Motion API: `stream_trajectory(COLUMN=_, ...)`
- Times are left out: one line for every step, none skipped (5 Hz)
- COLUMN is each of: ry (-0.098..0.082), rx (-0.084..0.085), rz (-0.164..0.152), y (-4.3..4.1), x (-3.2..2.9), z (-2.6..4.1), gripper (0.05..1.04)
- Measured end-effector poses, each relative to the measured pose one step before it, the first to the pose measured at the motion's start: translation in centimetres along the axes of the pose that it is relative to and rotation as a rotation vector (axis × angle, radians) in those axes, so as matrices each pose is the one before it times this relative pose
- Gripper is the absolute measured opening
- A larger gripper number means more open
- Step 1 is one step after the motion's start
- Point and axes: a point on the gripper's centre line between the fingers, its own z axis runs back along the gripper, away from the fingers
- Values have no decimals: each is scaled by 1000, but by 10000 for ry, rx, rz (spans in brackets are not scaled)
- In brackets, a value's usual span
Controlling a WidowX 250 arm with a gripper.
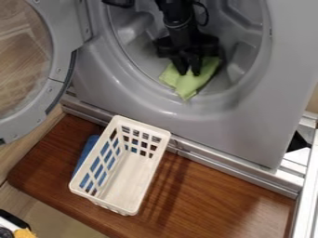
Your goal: Put the green cloth inside the washing machine
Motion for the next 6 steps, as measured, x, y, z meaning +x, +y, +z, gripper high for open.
stream_trajectory(ry=45, rx=2, rz=-33, y=-257, x=-685, z=194, gripper=823)
stream_trajectory(ry=-68, rx=-15, rz=-69, y=-186, x=-305, z=831, gripper=1004)
stream_trajectory(ry=-150, rx=-105, rz=-68, y=-253, x=-219, z=1107, gripper=1003)
stream_trajectory(ry=-43, rx=-67, rz=-39, y=-196, x=-359, z=1026, gripper=1000)
stream_trajectory(ry=-177, rx=-46, rz=13, y=-2, x=-717, z=2098, gripper=1000)
stream_trajectory(ry=177, rx=-5, rz=111, y=701, x=-1818, z=1667, gripper=1000)
